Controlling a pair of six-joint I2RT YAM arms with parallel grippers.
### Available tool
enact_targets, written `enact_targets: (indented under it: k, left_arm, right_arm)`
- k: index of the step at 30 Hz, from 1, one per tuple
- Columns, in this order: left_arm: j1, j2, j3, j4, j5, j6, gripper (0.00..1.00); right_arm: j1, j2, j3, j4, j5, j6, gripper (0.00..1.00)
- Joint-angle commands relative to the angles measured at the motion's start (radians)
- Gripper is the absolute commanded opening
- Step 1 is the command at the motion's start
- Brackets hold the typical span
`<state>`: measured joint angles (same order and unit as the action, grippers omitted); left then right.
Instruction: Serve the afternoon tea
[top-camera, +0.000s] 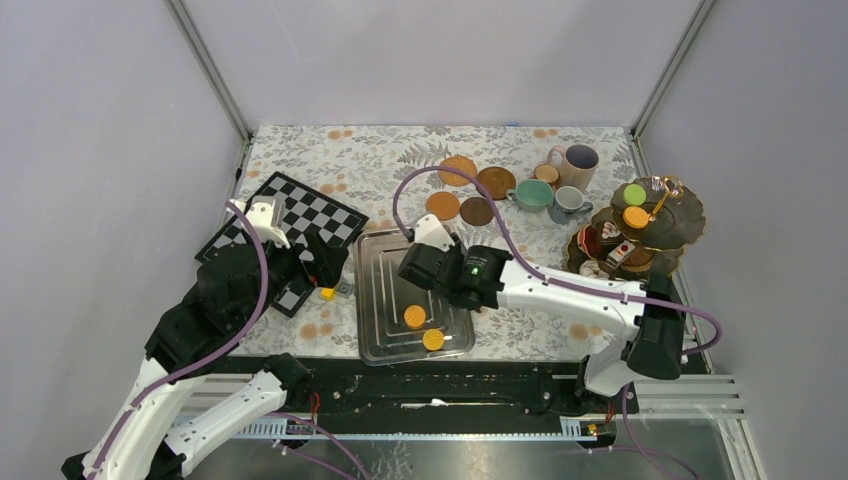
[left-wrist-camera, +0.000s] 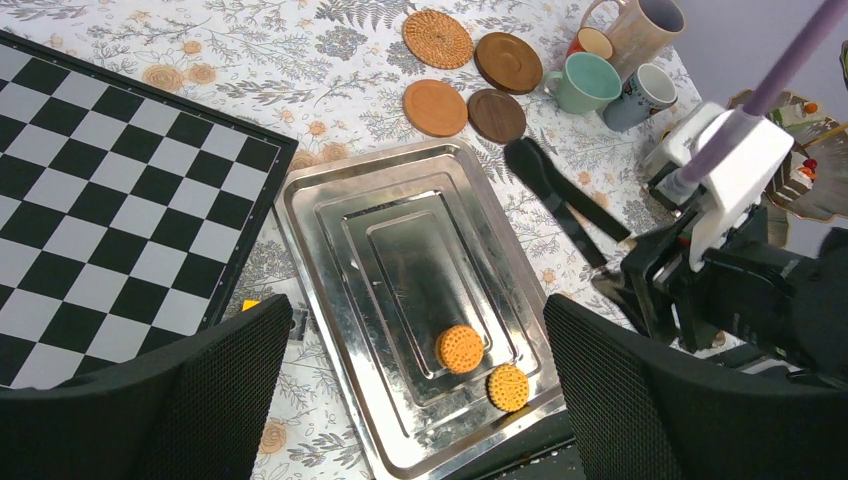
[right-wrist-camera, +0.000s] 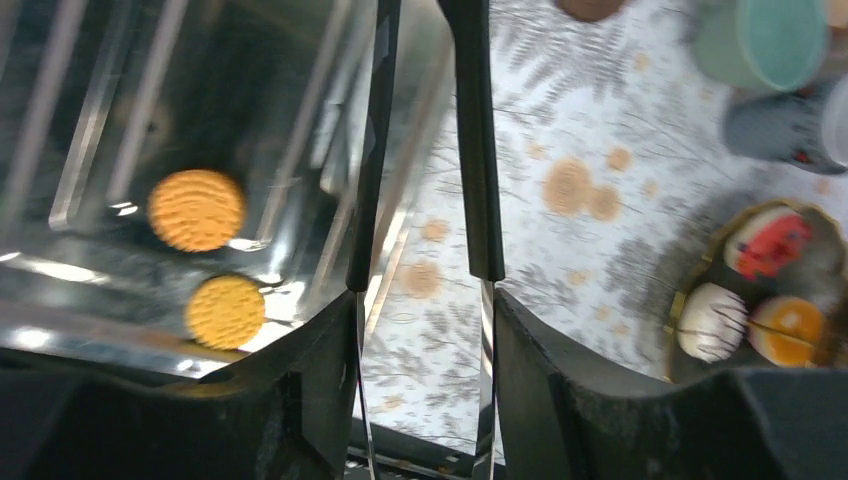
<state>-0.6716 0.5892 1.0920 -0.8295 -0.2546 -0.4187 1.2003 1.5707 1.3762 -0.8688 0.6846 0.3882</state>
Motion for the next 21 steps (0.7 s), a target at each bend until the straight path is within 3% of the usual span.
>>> enact_targets:
  k: [1,4,11,21]
  left_arm:
    - [-0.005,0.001,0.007,0.031,-0.005,0.001,0.99]
    - [-0.005,-0.010,-0.006,0.032,-0.010,-0.001,0.99]
    - [-0.004,-0.004,-0.015,0.031,-0.011,0.008,0.99]
    - [-0.005,-0.005,-0.017,0.032,-0.013,0.006,0.99]
  right_arm:
    - [0.018,-0.049,-0.025,0.156,-0.233,-0.059,0.47]
    - [0.019,-0.066,-0.079,0.191,-0.355,-0.072,0.51]
    - [0.042,-0.056,-0.124,0.155,-0.457,-0.123,0.56]
    - [0.120,0.063,-0.126,0.064,-0.387,-0.147,0.60]
